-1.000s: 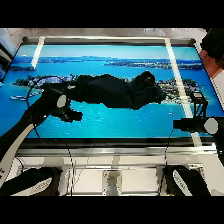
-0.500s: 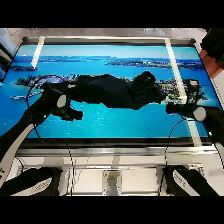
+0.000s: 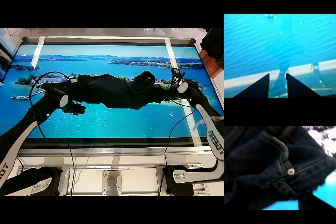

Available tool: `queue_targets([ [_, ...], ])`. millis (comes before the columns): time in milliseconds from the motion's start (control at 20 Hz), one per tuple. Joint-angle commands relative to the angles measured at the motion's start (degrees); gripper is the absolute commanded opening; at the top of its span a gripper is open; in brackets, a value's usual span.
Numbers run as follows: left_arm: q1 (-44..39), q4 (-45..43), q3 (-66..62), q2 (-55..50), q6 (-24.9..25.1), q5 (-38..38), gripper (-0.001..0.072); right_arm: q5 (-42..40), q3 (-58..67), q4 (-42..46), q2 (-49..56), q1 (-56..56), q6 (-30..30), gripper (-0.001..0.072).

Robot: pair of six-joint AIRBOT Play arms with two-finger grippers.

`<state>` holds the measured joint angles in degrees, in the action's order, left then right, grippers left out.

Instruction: Fold the clothes and pants, and hang the long-sleeved shirts on hangers.

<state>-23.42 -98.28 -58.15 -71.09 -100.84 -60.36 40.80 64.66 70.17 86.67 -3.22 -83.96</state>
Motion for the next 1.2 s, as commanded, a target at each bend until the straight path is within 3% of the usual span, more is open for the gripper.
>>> queue_targets([
  [0,0.1,-0.3,0.0,-0.2,1.2,4.3,0.0265,0.7,5.2,-3.0,6.1,1.0,0.1,0.0361],
  [50,0.1,-0.3,0.0,-0.2,1.2,4.9,0.0265,1.0,5.5,-3.1,7.0,1.6,0.1,0.0146],
  [100,0.1,-0.3,0.0,0.0,1.2,5.2,0.0265,1.1,5.9,-3.4,7.3,2.0,0.1,0.0026],
  [350,0.0,-0.3,-0.2,6.2,4.5,5.3,0.0265,7.2,14.4,-3.1,1.2,4.9,6.4,0.0025],
  [550,0.1,-0.7,-0.2,13.7,7.3,5.3,0.0265,9.4,18.3,1.5,-11.4,6.1,6.8,0.0025],
  [850,0.1,-0.8,-0.2,22.4,7.4,5.2,0.0269,21.4,18.3,9.6,-30.6,6.1,6.8,0.0025],
  [1000,0.0,-0.7,-0.2,23.4,9.5,2.0,0.0540,36.2,18.2,12.8,-38.5,6.1,6.0,0.0026],
  [1050,0.0,0.0,-0.2,23.3,11.6,0.0,0.0581,42.4,18.0,13.4,-40.9,6.1,4.8,0.0026],
  [1150,0.0,2.3,-0.2,23.3,17.5,-3.4,0.0581,51.1,16.9,14.6,-45.1,6.1,3.6,0.0026],
])
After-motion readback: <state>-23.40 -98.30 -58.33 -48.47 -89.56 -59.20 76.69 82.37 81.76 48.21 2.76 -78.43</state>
